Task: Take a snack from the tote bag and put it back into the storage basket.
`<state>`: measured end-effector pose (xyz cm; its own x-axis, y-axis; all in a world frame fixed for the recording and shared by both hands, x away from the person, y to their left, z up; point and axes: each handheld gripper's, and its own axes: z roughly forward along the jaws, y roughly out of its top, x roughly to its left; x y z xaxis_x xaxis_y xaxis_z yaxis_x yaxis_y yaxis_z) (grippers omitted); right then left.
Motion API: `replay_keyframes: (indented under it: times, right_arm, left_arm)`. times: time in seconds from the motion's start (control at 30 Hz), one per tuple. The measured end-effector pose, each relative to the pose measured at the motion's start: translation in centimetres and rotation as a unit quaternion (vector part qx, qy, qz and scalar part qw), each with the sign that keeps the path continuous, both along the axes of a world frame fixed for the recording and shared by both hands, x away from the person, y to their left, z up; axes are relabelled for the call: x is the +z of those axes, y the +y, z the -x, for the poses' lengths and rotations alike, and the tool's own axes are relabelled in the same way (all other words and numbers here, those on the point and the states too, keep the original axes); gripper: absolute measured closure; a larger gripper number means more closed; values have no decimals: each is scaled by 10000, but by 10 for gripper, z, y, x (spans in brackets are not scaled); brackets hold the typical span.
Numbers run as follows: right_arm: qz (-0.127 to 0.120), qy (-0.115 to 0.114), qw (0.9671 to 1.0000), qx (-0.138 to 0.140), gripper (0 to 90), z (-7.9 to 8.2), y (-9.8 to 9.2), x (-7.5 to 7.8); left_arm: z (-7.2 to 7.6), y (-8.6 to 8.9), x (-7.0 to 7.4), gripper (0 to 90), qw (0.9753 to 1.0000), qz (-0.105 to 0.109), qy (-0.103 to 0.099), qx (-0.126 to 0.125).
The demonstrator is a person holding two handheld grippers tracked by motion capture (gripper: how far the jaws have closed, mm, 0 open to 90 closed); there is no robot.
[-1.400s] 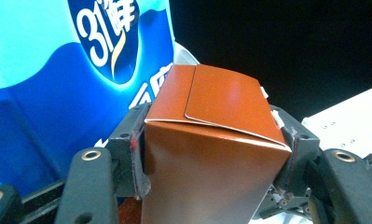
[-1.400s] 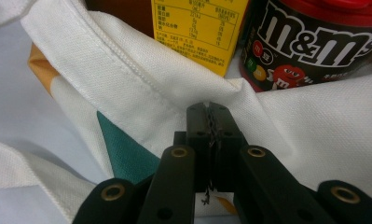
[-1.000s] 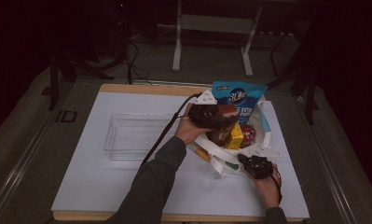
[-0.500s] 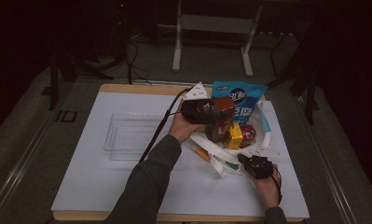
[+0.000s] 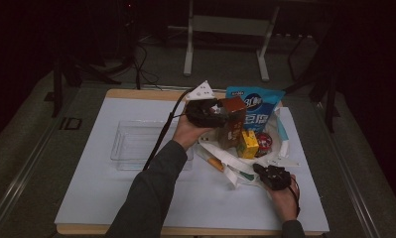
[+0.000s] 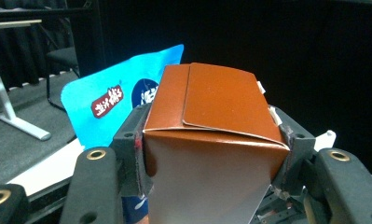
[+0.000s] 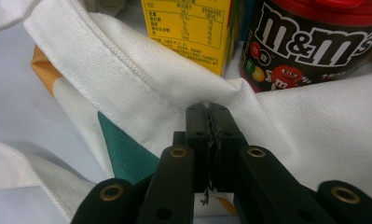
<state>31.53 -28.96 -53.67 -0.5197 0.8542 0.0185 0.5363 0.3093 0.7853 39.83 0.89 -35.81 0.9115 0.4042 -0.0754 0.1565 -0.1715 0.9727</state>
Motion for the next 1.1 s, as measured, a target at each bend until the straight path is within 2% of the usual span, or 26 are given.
replay_keyframes:
  times: [0.37, 0.57, 0.7, 1.1]
  right_arm:
    - [-44, 24, 10000, 9, 872, 0, -1, 0]
    - [-54, 29, 10000, 16, 868, 0, -1, 0]
    - [-63, 26, 10000, 18, 864, 0, -1, 0]
    - [-109, 46, 9999, 33, 857, -1, -2, 0]
  left_arm:
    - [6, 20, 14, 420, 10000, 6, 1, 60]
    - [12, 32, 21, 420, 9999, 9, -86, 68]
    - [16, 47, 27, 420, 9998, -20, -154, 111]
    - [22, 87, 30, 421, 9996, -27, -173, 221]
